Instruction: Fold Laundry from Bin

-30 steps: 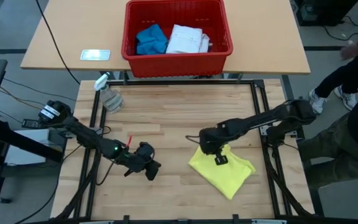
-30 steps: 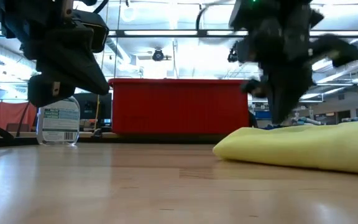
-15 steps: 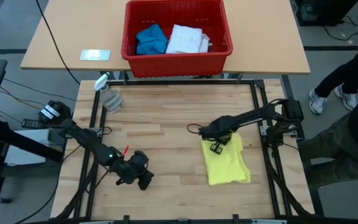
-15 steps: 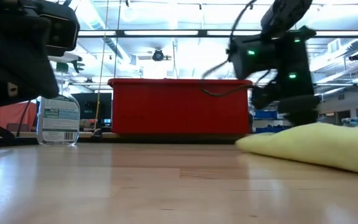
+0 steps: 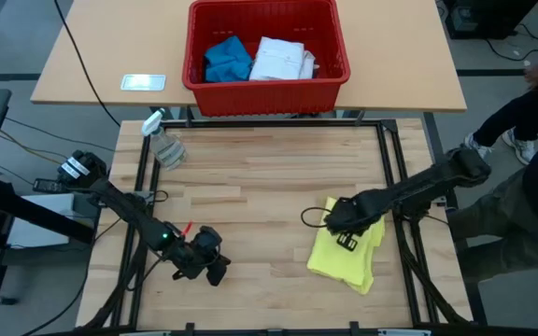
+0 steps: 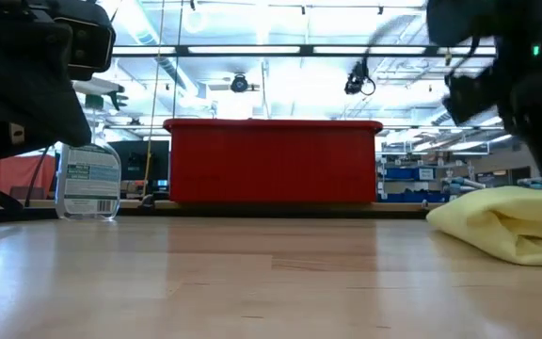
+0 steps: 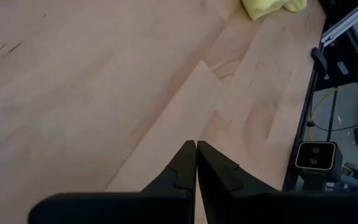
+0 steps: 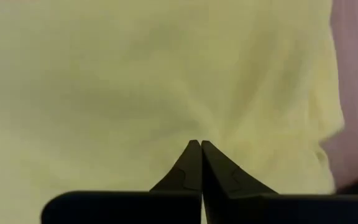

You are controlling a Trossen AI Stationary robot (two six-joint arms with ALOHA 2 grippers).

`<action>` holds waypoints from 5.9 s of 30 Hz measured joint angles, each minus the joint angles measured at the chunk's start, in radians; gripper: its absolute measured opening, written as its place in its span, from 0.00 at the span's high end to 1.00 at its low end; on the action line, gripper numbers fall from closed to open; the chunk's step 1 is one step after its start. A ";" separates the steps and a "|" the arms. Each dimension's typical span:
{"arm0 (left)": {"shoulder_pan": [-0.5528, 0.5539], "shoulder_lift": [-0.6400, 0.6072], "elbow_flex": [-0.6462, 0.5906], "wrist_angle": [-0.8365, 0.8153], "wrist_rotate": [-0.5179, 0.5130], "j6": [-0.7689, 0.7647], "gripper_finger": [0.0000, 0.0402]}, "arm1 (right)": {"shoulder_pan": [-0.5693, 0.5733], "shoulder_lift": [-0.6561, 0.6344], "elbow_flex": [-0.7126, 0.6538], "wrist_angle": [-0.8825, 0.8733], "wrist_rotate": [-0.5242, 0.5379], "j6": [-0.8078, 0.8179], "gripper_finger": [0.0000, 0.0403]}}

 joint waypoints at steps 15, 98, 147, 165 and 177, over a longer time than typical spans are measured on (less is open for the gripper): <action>0.078 0.000 0.000 0.018 0.000 0.057 0.96 | 0.270 0.068 -0.065 0.232 -0.025 -0.030 1.00; 0.737 -0.426 0.000 0.049 0.144 0.711 0.71 | -0.794 0.160 0.545 0.645 -0.175 -0.822 0.99; 1.043 -0.465 0.002 0.077 0.448 0.760 0.59 | -1.021 0.523 1.235 0.008 -0.011 -1.450 0.31; 1.131 -0.345 0.224 -0.167 0.456 1.026 0.45 | -0.979 0.477 1.109 0.112 0.149 -1.576 0.31; 1.130 -0.346 0.224 -0.206 0.428 1.051 0.45 | -1.075 0.476 1.033 0.247 0.100 -1.604 0.31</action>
